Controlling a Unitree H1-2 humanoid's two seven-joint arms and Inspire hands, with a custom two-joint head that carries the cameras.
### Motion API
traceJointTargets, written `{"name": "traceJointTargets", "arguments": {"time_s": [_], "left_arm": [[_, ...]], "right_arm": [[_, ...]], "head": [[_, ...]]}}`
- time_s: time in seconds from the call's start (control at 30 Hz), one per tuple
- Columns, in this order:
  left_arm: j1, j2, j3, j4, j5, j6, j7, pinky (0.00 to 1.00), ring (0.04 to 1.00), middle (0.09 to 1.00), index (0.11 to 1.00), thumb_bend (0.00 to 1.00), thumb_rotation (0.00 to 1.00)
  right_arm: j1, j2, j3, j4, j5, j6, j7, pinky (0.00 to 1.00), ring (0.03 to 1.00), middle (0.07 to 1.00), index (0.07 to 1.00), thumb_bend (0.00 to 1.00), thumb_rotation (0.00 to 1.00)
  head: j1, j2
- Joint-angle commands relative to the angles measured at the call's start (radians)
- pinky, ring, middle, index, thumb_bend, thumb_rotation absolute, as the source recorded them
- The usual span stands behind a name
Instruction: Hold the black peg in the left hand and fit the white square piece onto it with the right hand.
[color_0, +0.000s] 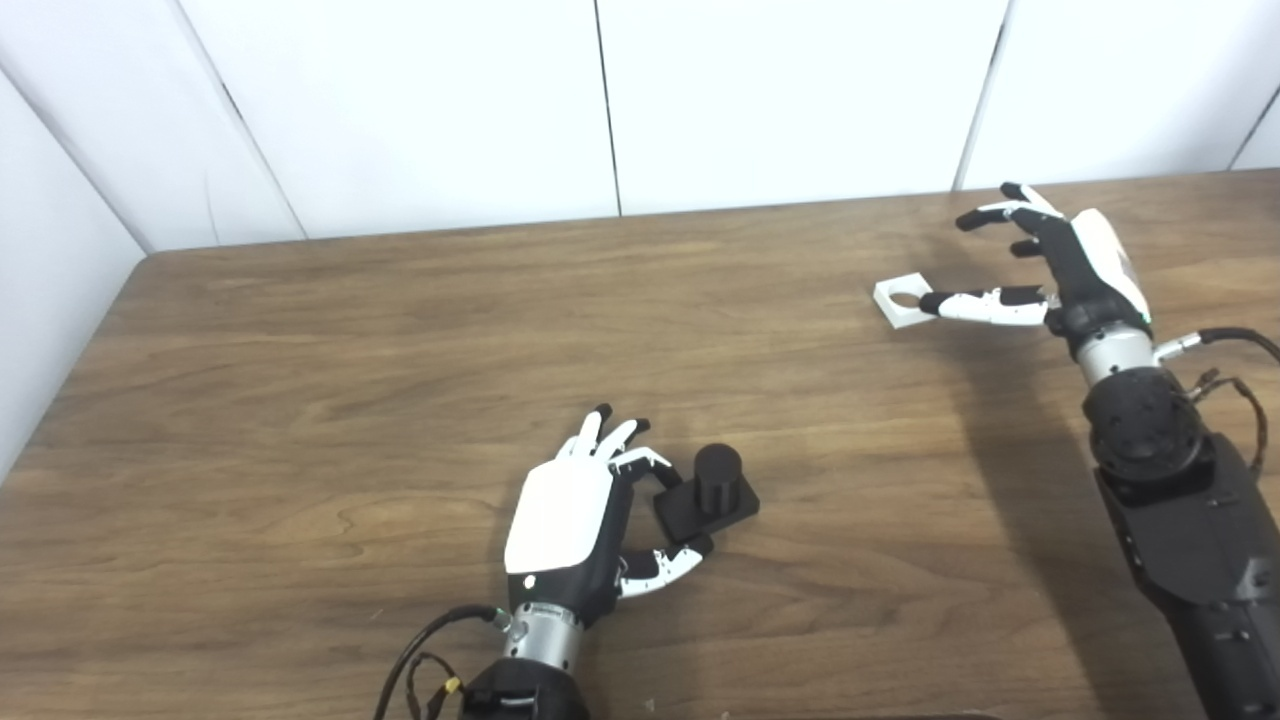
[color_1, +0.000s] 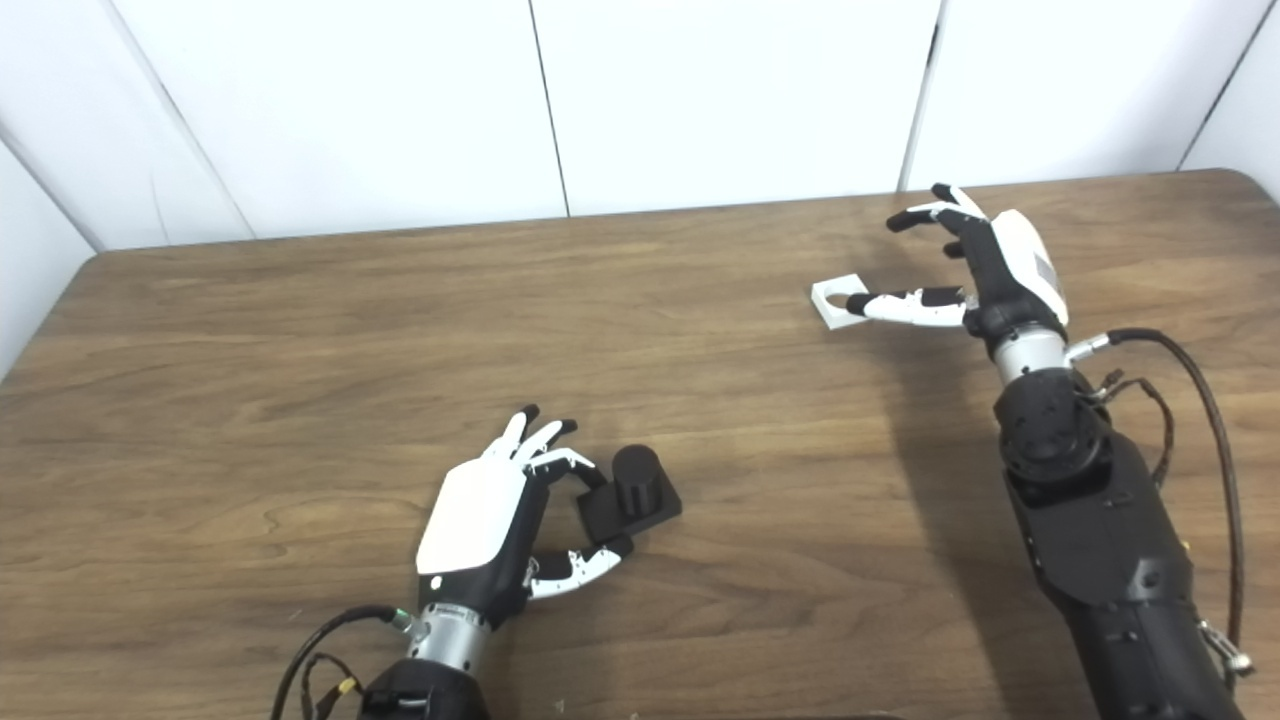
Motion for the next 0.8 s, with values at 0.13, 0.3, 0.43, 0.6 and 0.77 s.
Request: {"name": "traceJointTargets", "arguments": {"time_s": [0.13, 0.3, 0.43, 0.6, 0.77], "left_arm": [[0.001, -0.009, 0.015, -0.01, 0.025, 0.0, 0.01, 0.9, 1.0, 0.906, 0.585, 0.52, 0.29], [0.005, -0.008, 0.018, -0.006, 0.02, -0.004, 0.013, 0.91, 1.0, 0.907, 0.586, 0.52, 0.31], [0.005, -0.01, 0.019, -0.005, 0.022, -0.003, 0.013, 0.93, 1.0, 0.907, 0.584, 0.52, 0.32], [0.006, -0.012, 0.02, -0.001, 0.021, -0.005, 0.018, 0.92, 1.0, 0.907, 0.589, 0.52, 0.31], [0.006, -0.015, 0.02, 0.004, 0.016, -0.008, 0.024, 0.93, 1.0, 0.909, 0.591, 0.53, 0.32]], "right_arm": [[-0.082, -0.03, 0.003, 0.012, -0.004, -0.014, 0.003, 0.82, 0.939, 0.97, 0.707, 0.93, 0.3], [-0.106, -0.033, 0.002, 0.037, 0.004, -0.019, 0.003, 0.85, 0.95, 0.971, 0.71, 0.94, 0.33], [-0.119, -0.04, 0.009, 0.034, 0.001, -0.008, 0.018, 0.87, 0.959, 0.971, 0.717, 0.94, 0.34], [-0.132, -0.046, 0.02, 0.038, -0.007, -0.017, 0.025, 0.86, 0.955, 0.962, 0.708, 0.94, 0.33], [-0.144, -0.048, 0.041, 0.03, -0.02, -0.008, 0.041, 0.89, 0.974, 0.952, 0.71, 0.93, 0.33]], "head": [[-0.01, -0.008], [-0.011, -0.008], [-0.012, -0.008], [-0.013, -0.01], [-0.013, -0.008]]}}
